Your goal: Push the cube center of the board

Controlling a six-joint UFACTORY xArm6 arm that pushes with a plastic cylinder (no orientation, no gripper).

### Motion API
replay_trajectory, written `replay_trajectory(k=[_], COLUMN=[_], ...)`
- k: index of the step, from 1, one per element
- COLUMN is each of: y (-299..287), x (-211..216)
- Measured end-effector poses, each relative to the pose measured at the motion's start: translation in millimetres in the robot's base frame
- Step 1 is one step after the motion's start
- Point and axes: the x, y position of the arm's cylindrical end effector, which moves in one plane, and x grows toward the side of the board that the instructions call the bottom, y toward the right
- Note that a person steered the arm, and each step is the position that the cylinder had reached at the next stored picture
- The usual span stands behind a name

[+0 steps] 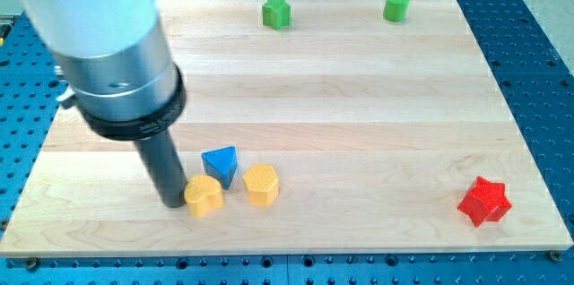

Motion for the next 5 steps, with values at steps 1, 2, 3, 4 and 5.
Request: replay_trajectory(k=[1,2,3,4,5], y=[-69.9,-53.4,-42.1,-74.5,-183.5], x=[-25.8,-139.0,-249.2,-277.6,-283.5])
